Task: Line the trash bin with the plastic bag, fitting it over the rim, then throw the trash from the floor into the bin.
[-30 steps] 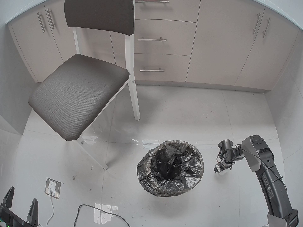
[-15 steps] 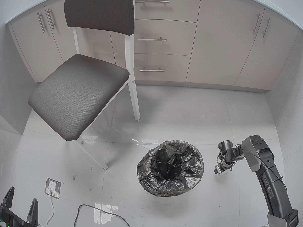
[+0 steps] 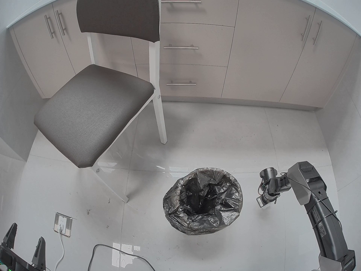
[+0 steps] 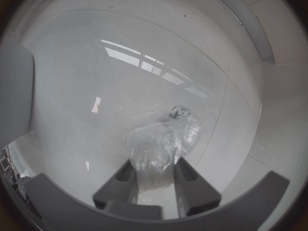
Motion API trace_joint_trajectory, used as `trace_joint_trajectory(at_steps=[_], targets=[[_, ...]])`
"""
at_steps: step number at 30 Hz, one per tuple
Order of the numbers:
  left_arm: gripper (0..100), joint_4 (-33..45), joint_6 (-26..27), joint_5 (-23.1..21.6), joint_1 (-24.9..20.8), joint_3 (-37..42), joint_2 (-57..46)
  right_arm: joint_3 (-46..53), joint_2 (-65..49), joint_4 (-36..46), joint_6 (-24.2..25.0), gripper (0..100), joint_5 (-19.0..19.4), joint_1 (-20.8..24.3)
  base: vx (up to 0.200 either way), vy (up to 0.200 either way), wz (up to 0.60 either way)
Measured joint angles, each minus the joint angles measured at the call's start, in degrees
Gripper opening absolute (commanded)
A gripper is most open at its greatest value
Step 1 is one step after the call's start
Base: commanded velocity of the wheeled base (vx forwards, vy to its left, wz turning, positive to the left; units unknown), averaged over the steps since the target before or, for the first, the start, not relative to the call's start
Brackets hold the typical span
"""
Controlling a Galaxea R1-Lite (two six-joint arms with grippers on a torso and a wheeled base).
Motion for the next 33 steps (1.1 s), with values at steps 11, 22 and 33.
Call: trace_joint_trajectory(at_steps=[11, 22, 33], targets=[[100, 0.00, 0.00, 0.05, 0.02, 0.00, 0.00, 0.00, 0.00, -0.34, 0.41, 0, -0.04, 0.06, 0.000, 0.000, 0.00], [100, 0.00, -0.05, 0.05, 0.00, 0.00, 0.00, 0.00, -0.32, 3.06, 12.07, 0, -0.04, 0.28, 0.000, 0.000, 0.00], [100, 0.00, -0.11, 0.05, 0.00, -0.02, 0.00, -0.02, -5.38, 10.26, 32.12, 0, -0.74, 0.01, 0.000, 0.000, 0.00]])
